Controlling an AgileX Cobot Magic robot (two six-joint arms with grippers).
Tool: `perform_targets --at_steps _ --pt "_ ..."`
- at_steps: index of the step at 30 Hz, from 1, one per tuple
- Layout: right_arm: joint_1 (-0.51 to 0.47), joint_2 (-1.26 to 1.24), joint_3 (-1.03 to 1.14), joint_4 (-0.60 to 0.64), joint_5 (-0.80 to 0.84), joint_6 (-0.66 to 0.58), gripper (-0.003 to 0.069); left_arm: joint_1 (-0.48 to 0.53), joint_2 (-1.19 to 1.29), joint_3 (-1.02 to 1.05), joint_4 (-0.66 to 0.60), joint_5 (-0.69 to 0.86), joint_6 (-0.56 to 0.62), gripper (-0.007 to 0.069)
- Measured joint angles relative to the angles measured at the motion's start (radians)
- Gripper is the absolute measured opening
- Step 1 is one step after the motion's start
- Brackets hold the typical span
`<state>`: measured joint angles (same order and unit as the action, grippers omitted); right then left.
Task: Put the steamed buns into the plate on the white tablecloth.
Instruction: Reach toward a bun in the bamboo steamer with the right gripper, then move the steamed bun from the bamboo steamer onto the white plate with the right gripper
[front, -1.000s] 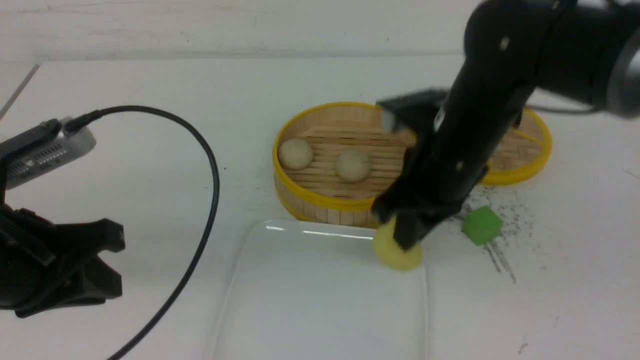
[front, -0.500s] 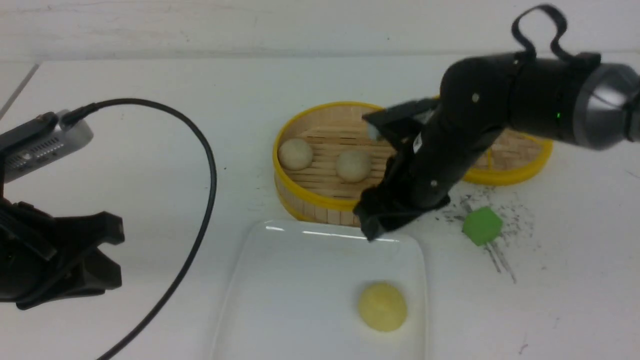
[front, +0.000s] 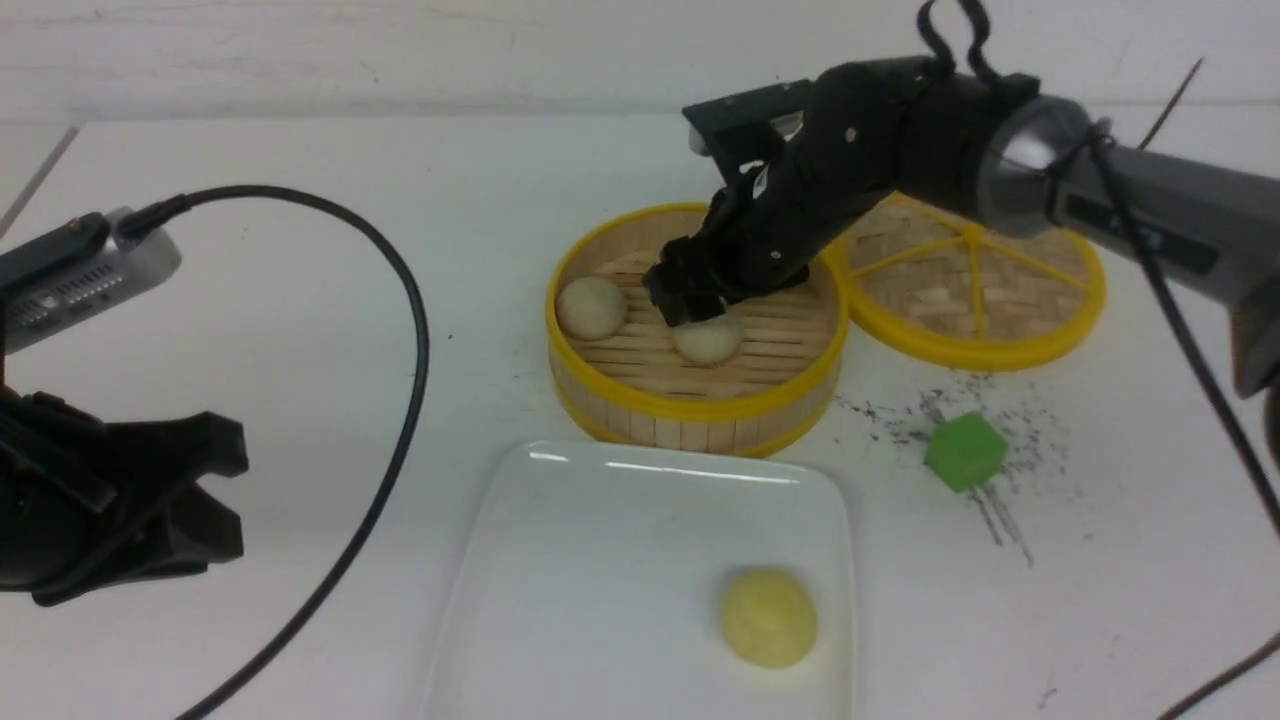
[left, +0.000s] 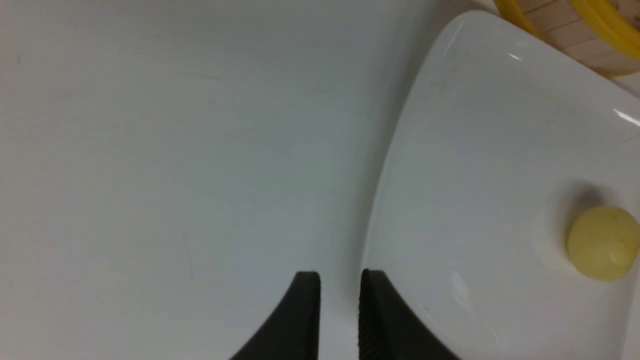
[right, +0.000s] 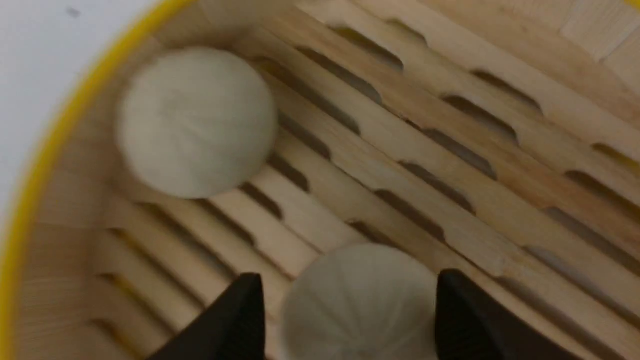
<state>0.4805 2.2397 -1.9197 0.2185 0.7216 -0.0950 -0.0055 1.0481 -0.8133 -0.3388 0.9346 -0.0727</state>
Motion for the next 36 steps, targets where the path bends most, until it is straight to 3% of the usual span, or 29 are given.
perform_targets --at_steps 2,5,6,7,8,10,16,20,25,28,32,36 --pt "-0.003 0.027 -0.006 -0.024 -0.001 0.000 0.0410 0.000 0.000 0.000 0.000 -0.001 0.000 0.0146" --pt "-0.004 0.038 -0.018 -0.054 -0.006 0.000 0.0242 0.000 0.000 0.000 0.006 -0.001 0.000 0.0149" --pt "-0.004 0.037 -0.018 -0.054 -0.005 0.000 0.0229 0.000 0.000 0.000 0.007 -0.001 0.000 0.0149" --pt "-0.004 0.030 -0.030 -0.062 0.021 0.000 0.0107 0.000 0.000 0.000 0.013 -0.002 0.000 0.0150" --pt "-0.004 0.023 -0.035 -0.063 0.042 0.000 0.0054 0.000 0.000 0.000 0.015 -0.002 0.000 0.0153" --pt "-0.004 -0.008 -0.045 -0.063 0.114 0.000 0.0022 0.000 0.000 0.000 0.019 -0.003 0.000 0.0156" --pt "0.008 -0.195 -0.045 -0.006 0.418 -0.006 0.0024 0.000 0.000 0.000 0.021 -0.004 0.000 0.0160" --pt "0.037 -0.365 0.048 0.094 0.494 -0.033 0.0024 0.000 0.000 0.000 0.022 -0.004 0.000 0.0160" --pt "0.149 -0.495 0.359 0.149 0.477 -0.035 0.0024 0.000 0.000 0.000 0.022 -0.004 0.000 0.0163" --pt "0.235 -0.512 0.546 0.164 0.373 -0.019 0.0027 0.000 0.000 0.000 0.022 -0.004 0.000 0.0169" --pt "0.286 -0.501 0.665 0.164 0.253 0.041 0.0041 0.000 0.000 0.000 0.023 -0.004 0.000 0.0174" --pt "0.312 -0.461 0.717 0.163 0.168 0.079 0.0111 0.000 0.000 0.000 -0.006 -0.004 -0.018 0.0181"
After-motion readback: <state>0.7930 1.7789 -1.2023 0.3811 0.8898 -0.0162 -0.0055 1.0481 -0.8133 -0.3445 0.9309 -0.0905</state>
